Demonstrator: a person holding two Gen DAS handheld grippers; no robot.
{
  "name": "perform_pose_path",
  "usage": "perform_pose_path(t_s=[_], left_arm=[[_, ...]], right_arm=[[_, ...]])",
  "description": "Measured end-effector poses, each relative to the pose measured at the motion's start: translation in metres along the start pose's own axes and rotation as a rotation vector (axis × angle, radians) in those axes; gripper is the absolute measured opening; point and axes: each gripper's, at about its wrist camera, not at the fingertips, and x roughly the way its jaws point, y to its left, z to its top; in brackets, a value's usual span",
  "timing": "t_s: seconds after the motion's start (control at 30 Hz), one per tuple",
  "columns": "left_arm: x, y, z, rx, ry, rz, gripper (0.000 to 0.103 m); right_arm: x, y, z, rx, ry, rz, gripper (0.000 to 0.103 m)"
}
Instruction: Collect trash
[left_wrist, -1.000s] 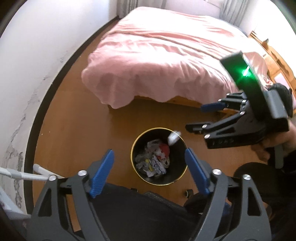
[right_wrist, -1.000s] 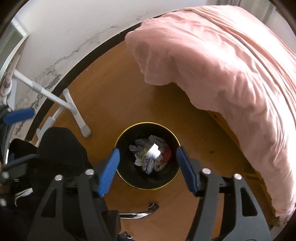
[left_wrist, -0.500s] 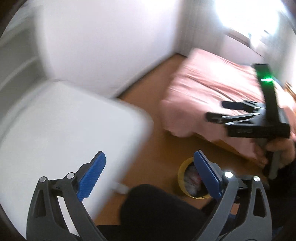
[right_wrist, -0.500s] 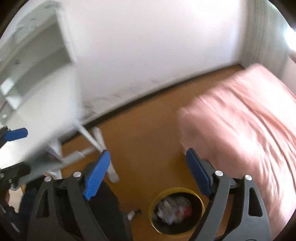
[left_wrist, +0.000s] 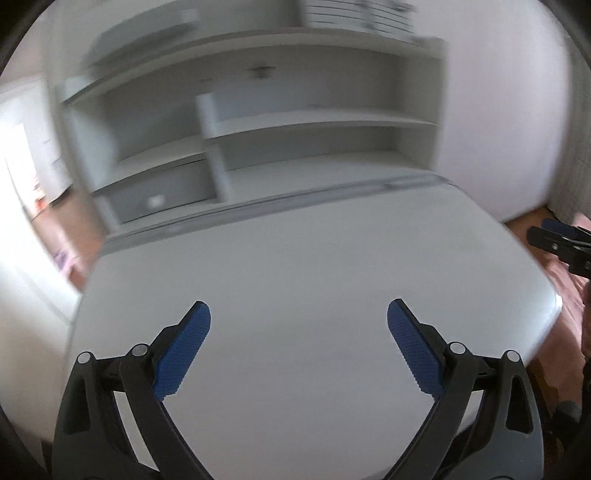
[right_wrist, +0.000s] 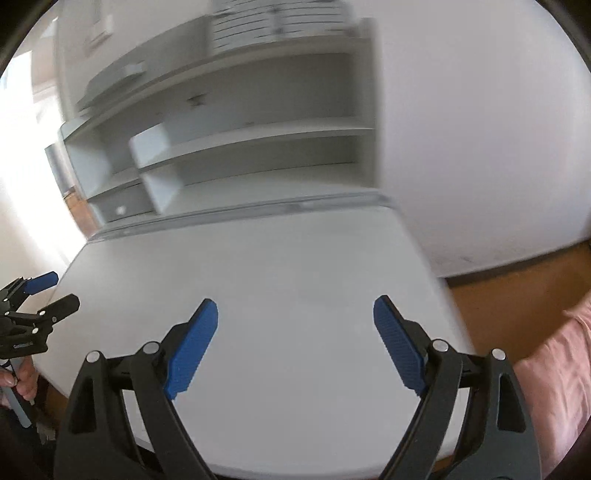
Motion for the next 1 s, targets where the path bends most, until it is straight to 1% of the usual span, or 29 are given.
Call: perform_pose_path(t_s=[0.07,0.13,0.3,0.4,0.63,0.83,1.0], left_arm=[[-0.003,0.023,-0.005,-0.050,0.017,0.042,0.094],[-0.010,0.037,-0.008,-0.082,0.009,0.057,0.094],[-0.015,0.053,-0.013,-0.132,-0.006,0.095,0.094],[-0.015,0.056,-0.021,-0.125,-0.002,0.106,0.094],[-0.013,0.062,-0.025,-0.130,-0.005,0.113,0.094],[-0.012,0.066,-0.025,-0.146,-0.007,0.109,0.094],[-0.010,0.064,-0.025,-0.140,-0.005,0.112,0.094]], right_arm=[[0.004,0.018,0.003,-0.020,0.002,0.020,0.083],[0.006,0.034,0.003,-0.036,0.007,0.038,0.083],[0.012,0.048,-0.003,-0.085,0.012,0.028,0.083],[0.021,0.052,-0.003,-0.087,0.021,0.026,0.083],[0.018,0.056,-0.010,-0.107,0.022,0.014,0.083],[0.016,0.058,-0.010,-0.118,0.014,0.000,0.083],[0.015,0.058,-0.009,-0.126,0.008,-0.012,0.083]])
